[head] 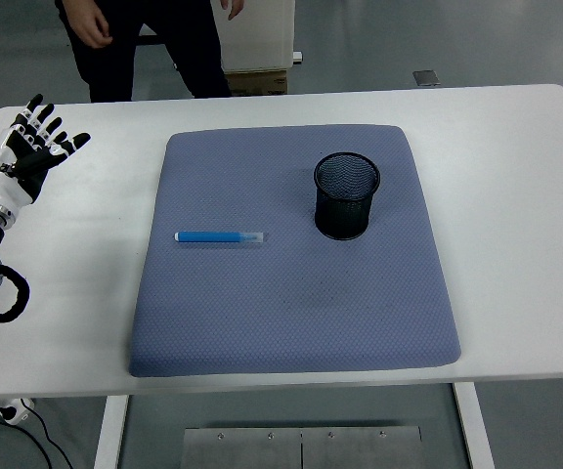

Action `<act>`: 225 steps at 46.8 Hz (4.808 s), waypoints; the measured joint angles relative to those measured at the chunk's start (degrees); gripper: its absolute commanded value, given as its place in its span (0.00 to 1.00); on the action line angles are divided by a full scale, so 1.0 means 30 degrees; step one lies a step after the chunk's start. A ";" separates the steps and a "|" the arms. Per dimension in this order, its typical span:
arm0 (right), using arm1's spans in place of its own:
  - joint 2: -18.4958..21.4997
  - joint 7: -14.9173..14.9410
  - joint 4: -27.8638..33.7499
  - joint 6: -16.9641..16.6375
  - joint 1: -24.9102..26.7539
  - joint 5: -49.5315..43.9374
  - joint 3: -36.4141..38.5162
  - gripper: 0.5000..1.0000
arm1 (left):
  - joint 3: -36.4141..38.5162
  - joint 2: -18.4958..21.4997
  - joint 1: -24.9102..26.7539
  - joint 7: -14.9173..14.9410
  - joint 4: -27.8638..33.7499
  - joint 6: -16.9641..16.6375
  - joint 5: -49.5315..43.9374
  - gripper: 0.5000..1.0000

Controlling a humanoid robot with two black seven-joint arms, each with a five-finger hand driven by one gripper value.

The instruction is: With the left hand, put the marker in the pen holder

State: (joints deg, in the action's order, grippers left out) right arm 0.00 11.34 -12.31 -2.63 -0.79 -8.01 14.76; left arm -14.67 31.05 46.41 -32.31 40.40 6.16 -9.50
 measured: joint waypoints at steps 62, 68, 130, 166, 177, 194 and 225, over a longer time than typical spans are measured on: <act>0.0000 0.0001 0.0000 -0.0002 -0.0001 0.0004 0.0004 1.00 | 0.0028 0.0049 0.0891 0.0036 0.0014 0.1435 0.2320 1.00; 0.0000 0.0001 0.0002 -0.0002 0.0000 0.0002 0.0004 1.00 | 0.0574 0.0003 0.1487 0.0103 0.0140 0.1447 0.3844 1.00; 0.0000 0.0002 -0.0001 -0.0003 -0.0004 -0.0001 -0.0001 1.00 | 1.5886 -0.0519 1.0699 -0.0366 0.3283 0.1493 1.1768 1.00; 0.0000 0.0002 -0.0001 0.0000 -0.0002 0.0004 0.0001 1.00 | 1.7960 -0.2196 1.2452 -0.0129 0.4169 0.1182 1.5390 1.00; 0.0000 0.0000 0.0002 -0.0003 0.0000 0.0004 0.0000 1.00 | 1.8026 -0.2774 1.2703 0.1016 0.4027 0.0875 1.5605 1.00; 0.0001 0.0000 0.0000 -0.0003 0.0001 0.0002 0.0001 1.00 | 1.8077 -0.3382 1.2744 0.1367 0.3839 0.0990 1.5618 1.00; 0.0000 0.0000 0.0000 -0.0002 0.0001 0.0002 0.0001 1.00 | 1.8099 -0.4080 1.2744 0.1368 0.3848 0.0997 1.5886 0.61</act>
State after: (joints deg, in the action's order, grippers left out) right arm 0.00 11.34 -12.30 -2.64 -0.79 -8.00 14.77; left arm 39.62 18.81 84.64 -28.21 51.95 9.16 38.16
